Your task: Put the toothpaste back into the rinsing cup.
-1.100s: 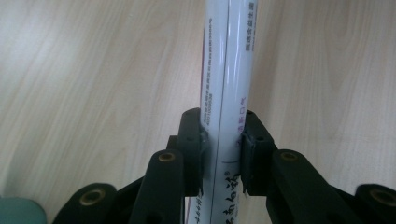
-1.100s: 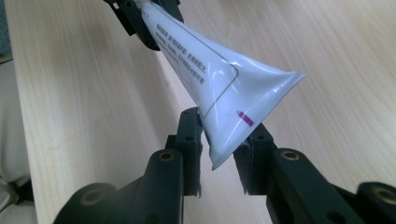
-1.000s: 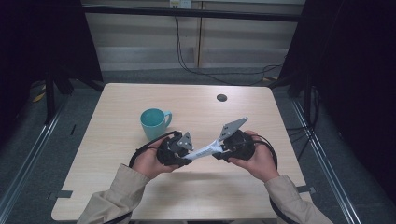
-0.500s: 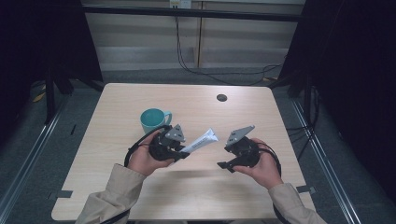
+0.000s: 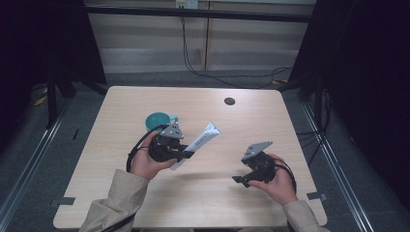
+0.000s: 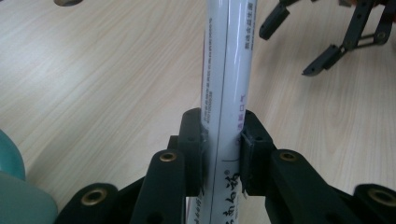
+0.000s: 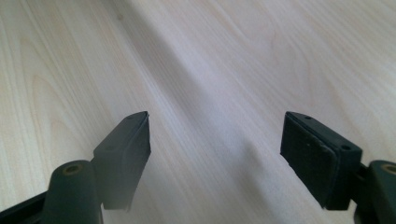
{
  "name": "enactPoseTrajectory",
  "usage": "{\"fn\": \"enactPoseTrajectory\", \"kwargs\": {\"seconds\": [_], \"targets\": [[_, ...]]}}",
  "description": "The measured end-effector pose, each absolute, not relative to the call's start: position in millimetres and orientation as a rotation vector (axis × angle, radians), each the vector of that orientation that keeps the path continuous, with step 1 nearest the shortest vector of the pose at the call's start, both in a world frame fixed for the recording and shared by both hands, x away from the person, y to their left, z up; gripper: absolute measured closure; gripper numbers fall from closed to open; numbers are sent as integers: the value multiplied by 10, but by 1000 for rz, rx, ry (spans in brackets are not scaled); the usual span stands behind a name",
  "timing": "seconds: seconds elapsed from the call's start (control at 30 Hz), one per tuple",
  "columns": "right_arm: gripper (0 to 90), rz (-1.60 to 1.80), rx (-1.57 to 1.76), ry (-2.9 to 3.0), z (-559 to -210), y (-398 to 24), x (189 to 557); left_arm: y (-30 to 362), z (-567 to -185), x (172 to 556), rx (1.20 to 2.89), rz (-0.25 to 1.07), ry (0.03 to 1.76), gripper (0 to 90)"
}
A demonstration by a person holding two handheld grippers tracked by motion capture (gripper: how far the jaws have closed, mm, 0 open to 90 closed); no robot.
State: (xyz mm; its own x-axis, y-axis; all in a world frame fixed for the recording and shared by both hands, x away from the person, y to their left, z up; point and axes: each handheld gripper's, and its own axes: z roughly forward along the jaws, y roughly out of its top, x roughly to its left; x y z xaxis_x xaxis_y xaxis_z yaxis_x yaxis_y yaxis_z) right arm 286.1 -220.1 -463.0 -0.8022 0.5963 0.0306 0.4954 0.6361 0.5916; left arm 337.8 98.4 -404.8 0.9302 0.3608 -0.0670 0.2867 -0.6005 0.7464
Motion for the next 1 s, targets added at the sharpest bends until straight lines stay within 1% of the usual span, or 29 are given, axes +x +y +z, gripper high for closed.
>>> {"fn": "enactPoseTrajectory", "kwargs": {"seconds": [0.37,0.83,1.0], "targets": [[207,914,949,2670,-4833,-2270,2793,1077,-4013,3417,2153,139,533,746],[188,933,971,2631,-4970,-2299,2729,1282,-3920,3474,2006,235,627,746],[145,943,970,2606,-4997,-2291,2701,1358,-3903,3502,1966,262,661,746]]}}
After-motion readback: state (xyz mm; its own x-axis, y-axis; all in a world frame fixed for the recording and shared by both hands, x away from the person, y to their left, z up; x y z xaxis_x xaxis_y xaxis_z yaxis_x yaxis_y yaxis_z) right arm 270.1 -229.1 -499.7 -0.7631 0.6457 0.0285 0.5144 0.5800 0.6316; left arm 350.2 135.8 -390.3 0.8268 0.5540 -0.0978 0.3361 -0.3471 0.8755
